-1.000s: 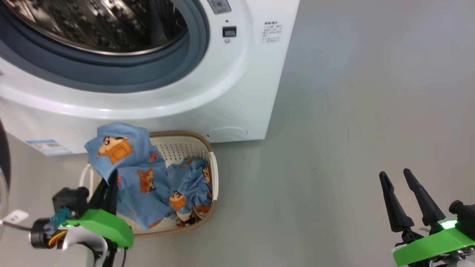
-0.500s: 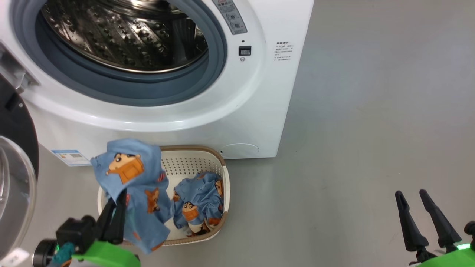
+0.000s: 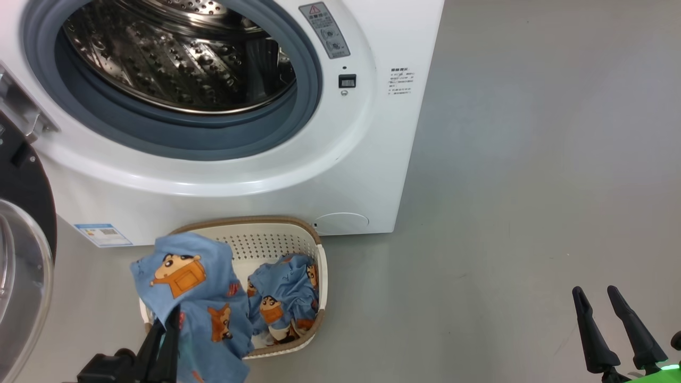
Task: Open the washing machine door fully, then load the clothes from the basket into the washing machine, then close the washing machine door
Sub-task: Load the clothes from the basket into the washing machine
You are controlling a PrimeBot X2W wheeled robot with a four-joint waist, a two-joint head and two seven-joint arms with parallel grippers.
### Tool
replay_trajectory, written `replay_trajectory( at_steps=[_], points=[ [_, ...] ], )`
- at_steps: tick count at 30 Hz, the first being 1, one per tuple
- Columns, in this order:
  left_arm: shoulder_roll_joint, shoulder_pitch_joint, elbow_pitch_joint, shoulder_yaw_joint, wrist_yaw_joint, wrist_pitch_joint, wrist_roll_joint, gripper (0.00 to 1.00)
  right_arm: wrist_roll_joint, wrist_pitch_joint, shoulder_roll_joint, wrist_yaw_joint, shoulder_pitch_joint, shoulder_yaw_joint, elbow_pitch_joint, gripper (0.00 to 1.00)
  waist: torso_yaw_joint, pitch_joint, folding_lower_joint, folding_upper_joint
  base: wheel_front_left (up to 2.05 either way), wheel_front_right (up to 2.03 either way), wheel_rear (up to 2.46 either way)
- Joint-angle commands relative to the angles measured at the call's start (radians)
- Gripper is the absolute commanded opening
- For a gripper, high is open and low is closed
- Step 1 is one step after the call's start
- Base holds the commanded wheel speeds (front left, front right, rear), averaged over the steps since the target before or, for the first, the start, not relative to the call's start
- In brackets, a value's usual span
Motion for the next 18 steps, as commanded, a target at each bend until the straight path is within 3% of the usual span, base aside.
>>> replay_trajectory(
  at_steps=[1, 11, 18],
  points=[
    [0.007, -0.016, -0.033, 0.031, 0.008, -0.014, -0.010, 0.00, -0.008, -0.005, -0.019, 0.003, 0.005, 0.017, -0.026, 1.00, 0.000, 0.002, 0.0000, 0.0000, 0.00, 0.00, 0.00],
    [0.007, -0.127, -0.037, 0.034, 0.000, -0.014, -0.070, 0.00, -0.007, -0.005, -0.014, 0.003, -0.026, 0.020, -0.036, 1.00, -0.003, 0.060, 0.0000, 0.0000, 0.00, 0.00, 0.00],
    [0.007, -0.318, -0.008, 0.074, -0.022, -0.014, -0.032, 0.00, -0.002, -0.005, -0.008, 0.003, -0.096, 0.034, -0.044, 1.00, -0.022, 0.153, 0.0000, 0.0000, 0.00, 0.00, 0.00]
  ],
)
